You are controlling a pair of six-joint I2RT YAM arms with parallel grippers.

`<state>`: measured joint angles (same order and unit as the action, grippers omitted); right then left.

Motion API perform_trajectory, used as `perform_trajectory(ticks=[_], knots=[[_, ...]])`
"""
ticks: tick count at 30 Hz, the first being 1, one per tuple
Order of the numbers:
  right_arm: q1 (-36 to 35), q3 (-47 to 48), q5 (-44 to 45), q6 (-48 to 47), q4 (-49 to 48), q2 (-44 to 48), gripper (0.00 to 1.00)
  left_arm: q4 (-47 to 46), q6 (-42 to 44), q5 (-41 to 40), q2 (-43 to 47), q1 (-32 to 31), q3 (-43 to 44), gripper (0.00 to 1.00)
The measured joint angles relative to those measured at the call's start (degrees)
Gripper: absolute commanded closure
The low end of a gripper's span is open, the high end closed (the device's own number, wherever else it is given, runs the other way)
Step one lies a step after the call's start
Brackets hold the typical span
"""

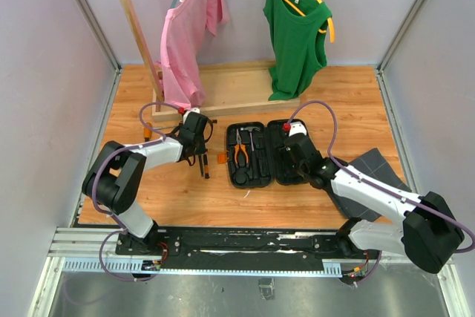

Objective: Sort the tools into containers
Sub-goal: Pick up the utility knife at the center of the board.

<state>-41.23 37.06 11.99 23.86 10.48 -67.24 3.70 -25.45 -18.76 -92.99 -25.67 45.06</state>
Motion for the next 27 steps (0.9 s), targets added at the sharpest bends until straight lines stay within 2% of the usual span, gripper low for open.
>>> perform_trajectory(ticks=[9,18,27], knots=[[0.0,0.0,0.02,0.2,-0.02,0.0,0.35,2.21,-0.31,-0.72,-1.14,-1.22,1.66,0.71],[0.0,-0.37,0.02,0.22,-0.11,0.35,0.35,4.74,-0.74,-3.23,-2.62,-3.61,4.0,0.87],[0.0,-1.03,0.04,0.31,-0.17,1.11,0.35,9.25,-0.98,-4.61,-0.96,-4.5,3.96,0.89]])
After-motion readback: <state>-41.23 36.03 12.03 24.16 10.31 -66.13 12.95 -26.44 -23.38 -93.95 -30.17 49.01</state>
